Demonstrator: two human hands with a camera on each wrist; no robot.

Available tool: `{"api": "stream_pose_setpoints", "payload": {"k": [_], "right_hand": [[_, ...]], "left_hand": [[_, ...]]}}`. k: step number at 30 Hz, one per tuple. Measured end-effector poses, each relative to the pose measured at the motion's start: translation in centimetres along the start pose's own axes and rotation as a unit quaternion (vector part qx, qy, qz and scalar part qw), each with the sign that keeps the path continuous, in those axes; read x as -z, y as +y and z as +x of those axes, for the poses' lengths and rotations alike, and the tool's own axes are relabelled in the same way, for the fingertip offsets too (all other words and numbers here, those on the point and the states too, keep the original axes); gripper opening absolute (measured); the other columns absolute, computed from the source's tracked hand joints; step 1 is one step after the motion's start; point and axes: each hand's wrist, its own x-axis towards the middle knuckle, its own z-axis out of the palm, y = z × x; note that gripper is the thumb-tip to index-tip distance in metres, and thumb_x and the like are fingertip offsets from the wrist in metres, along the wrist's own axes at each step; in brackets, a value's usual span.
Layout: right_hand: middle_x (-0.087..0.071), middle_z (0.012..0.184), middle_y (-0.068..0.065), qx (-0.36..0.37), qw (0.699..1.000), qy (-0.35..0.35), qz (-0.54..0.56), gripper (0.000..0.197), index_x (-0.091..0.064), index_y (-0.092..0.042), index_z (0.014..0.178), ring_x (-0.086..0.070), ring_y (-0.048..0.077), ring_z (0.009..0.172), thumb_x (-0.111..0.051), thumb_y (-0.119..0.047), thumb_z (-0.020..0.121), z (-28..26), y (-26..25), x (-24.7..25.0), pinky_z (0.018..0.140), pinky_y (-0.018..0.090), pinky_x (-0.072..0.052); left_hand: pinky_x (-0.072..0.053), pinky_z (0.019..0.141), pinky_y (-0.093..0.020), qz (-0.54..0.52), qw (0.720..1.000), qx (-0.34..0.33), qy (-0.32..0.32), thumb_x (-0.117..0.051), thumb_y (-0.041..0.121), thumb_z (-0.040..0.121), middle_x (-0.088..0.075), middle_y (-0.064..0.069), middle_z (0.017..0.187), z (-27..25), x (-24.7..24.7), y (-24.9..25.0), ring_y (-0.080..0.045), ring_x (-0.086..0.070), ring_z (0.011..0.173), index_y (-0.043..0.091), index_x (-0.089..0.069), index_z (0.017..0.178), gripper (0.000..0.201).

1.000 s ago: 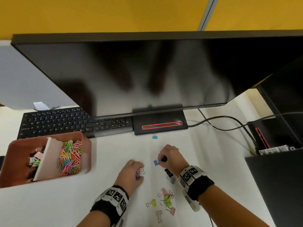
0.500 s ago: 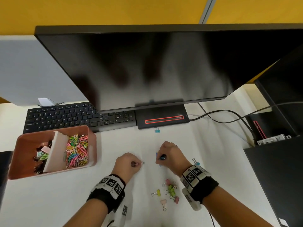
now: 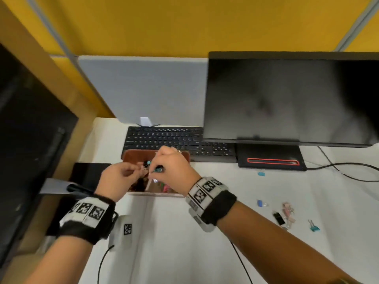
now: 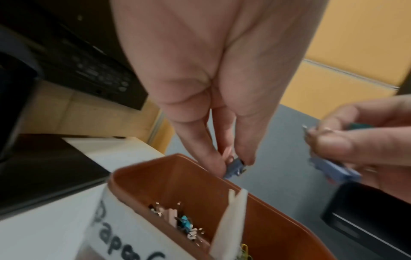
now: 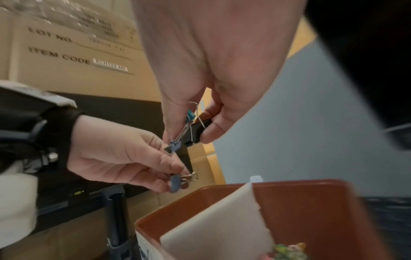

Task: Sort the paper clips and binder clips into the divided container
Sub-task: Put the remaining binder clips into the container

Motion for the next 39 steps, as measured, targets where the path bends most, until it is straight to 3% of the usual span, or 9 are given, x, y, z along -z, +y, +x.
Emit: {"api": "stream_pose_setpoints", "payload": {"k": [6,11,14,18,22,25,30,34,39], "right_hand": [[-0.055,0.113,0.000,-0.067,0.997,-0.027,0.008,0.037,-0.059,-0.020,0.115,-0.056,0.016,0.102,-0.064,-0.038,0.083,3.8,-1.1,-3.1,0.093,0.038,-0.048],[-0.056,0.099,-0.011,-0.062,0.998,0.019,0.023,0.021,-0.063,-0.027,0.103,-0.049,-0.003,0.079,-0.063,-0.037,0.084,-3.7,3.3,0.3,0.077,0.014,-0.043],[-0.053,0.103,-0.012,-0.131,0.988,0.079,-0.035,0.032,-0.061,-0.028,0.110,-0.046,-0.001,0.085,-0.069,-0.036,0.080,-10.9,8.5,3.2,0.086,0.017,-0.041],[-0.050,0.118,0.000,-0.293,0.937,0.126,-0.139,0.061,-0.051,-0.030,0.124,-0.046,0.019,0.109,-0.075,-0.044,0.070,-20.3,14.6,7.3,0.101,0.037,-0.036],[-0.039,0.133,0.008,-0.451,0.868,0.110,-0.176,0.086,-0.038,-0.034,0.134,-0.039,0.032,0.118,-0.077,-0.056,0.060,-27.0,18.2,10.6,0.101,0.042,-0.036],[-0.033,0.135,0.012,-0.510,0.844,0.076,-0.147,0.097,-0.032,-0.034,0.137,-0.034,0.033,0.121,-0.078,-0.060,0.056,-30.0,20.2,11.7,0.103,0.043,-0.035],[-0.030,0.129,0.008,-0.482,0.870,0.066,-0.080,0.100,-0.027,-0.032,0.141,-0.035,0.029,0.117,-0.082,-0.048,0.059,-30.6,21.2,10.8,0.103,0.038,-0.033],[-0.028,0.132,0.007,-0.413,0.907,0.049,-0.059,0.098,-0.024,-0.031,0.144,-0.038,0.025,0.116,-0.082,-0.032,0.065,-28.8,21.3,9.4,0.103,0.034,-0.036],[-0.028,0.131,0.005,-0.366,0.929,0.031,-0.046,0.079,-0.040,-0.028,0.137,-0.036,0.022,0.111,-0.078,-0.025,0.068,-27.3,22.1,9.3,0.099,0.029,-0.036]], "left_hand": [[-0.046,0.097,-0.038,0.042,0.999,-0.003,0.032,-0.048,0.005,0.087,-0.062,-0.007,0.120,1.4,1.5,-2.2,-0.024,-0.059,0.106,0.015,-0.058,0.120,0.036],[-0.048,0.083,-0.026,-0.052,0.989,-0.136,-0.003,-0.057,0.007,0.085,-0.063,0.003,0.105,-2.3,-1.1,1.8,-0.012,-0.061,0.090,0.018,-0.064,0.103,0.022],[-0.047,0.081,-0.019,-0.058,0.976,-0.180,-0.105,-0.060,0.011,0.085,-0.061,0.009,0.105,-3.9,-5.8,4.1,-0.005,-0.059,0.091,0.022,-0.063,0.105,0.022],[-0.046,0.074,-0.013,-0.037,0.944,-0.231,-0.235,-0.063,0.019,0.083,-0.051,0.008,0.111,-5.7,-13.4,7.1,-0.006,-0.055,0.088,0.031,-0.052,0.118,0.039],[-0.035,0.106,-0.031,0.020,0.920,-0.242,-0.306,-0.064,0.028,0.080,-0.030,0.005,0.135,-7.6,-20.7,9.8,-0.018,-0.039,0.123,0.034,-0.036,0.133,0.061],[-0.025,0.113,-0.034,0.066,0.912,-0.239,-0.326,-0.064,0.031,0.080,-0.011,0.002,0.150,-8.4,-25.0,11.9,-0.024,-0.021,0.136,0.036,-0.027,0.138,0.068],[-0.022,0.112,-0.036,0.147,0.890,-0.250,-0.351,-0.065,0.038,0.079,-0.010,-0.003,0.152,-8.5,-29.7,14.3,-0.025,-0.017,0.137,0.037,-0.024,0.141,0.074],[-0.030,0.106,-0.032,0.135,0.889,-0.285,-0.331,-0.067,0.036,0.078,-0.028,0.001,0.142,-9.0,-31.8,15.5,-0.021,-0.030,0.125,0.037,-0.046,0.128,0.055],[-0.036,0.098,-0.021,0.074,0.913,-0.264,-0.301,-0.065,0.009,0.079,-0.043,0.001,0.122,-8.5,-32.5,14.6,-0.017,-0.043,0.109,0.019,-0.062,0.109,0.032]]}}
